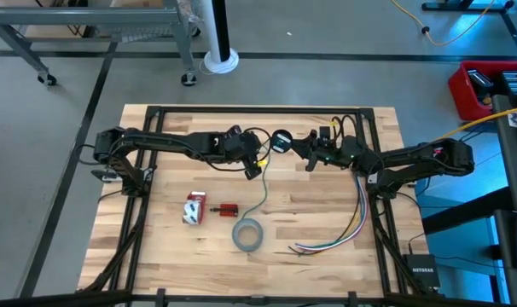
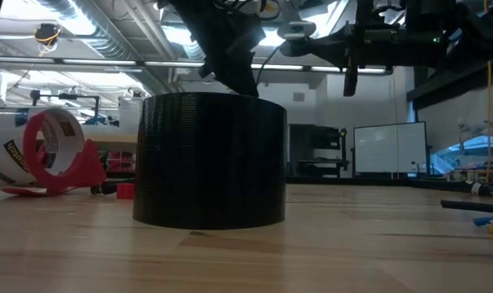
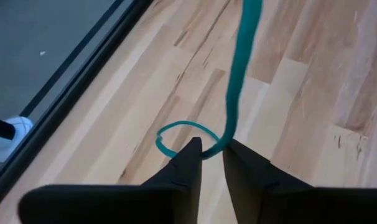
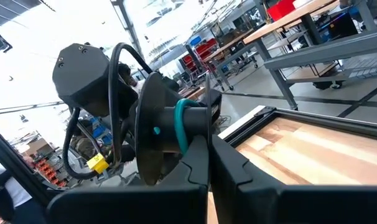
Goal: Coil cords
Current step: Coil the green wire onto the spool
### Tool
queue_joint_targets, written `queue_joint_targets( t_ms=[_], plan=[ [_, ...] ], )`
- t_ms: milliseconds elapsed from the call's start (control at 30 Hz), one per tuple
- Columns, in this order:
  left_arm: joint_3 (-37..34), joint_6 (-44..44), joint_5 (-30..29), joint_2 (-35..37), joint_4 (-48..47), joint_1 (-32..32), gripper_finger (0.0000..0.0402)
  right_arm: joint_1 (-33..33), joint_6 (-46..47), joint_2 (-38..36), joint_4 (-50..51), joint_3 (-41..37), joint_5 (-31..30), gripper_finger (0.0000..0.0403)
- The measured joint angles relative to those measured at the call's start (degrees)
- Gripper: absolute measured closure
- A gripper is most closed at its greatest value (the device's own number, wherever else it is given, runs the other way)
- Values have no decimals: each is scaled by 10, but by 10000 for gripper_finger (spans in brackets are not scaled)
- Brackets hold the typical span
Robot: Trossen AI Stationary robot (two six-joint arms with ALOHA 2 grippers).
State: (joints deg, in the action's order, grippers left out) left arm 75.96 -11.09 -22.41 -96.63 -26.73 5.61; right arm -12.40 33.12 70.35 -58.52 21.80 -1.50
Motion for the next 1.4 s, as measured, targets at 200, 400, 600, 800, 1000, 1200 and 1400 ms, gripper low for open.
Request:
queue_joint_targets(
  t_ms=[200, 400, 600, 800, 1000, 1200, 1400],
  plan=[
    [0, -43, 0, 0, 0, -6, 396, 0, 0, 0, 1, 0, -31, 401],
    [0, -79, 0, 0, 23, -27, 397, 0, 0, 0, 1, 0, -77, 401],
    [0, -85, 1, -5, 77, -43, 398, 1, 19, 0, 0, 0, -110, 401],
    [0, -93, 33, -39, 134, -45, 400, 1, 27, 0, 4, 0, -114, 401],
    [0, -104, 40, -52, 177, -46, 400, 0, 28, 0, 28, 0, -115, 401],
    [0, -110, 71, -52, 242, -46, 401, 0, 28, 0, 40, 0, -116, 401],
    [0, -115, 82, -52, 263, -46, 401, 0, 27, 0, 56, 0, -116, 401]
  ],
)
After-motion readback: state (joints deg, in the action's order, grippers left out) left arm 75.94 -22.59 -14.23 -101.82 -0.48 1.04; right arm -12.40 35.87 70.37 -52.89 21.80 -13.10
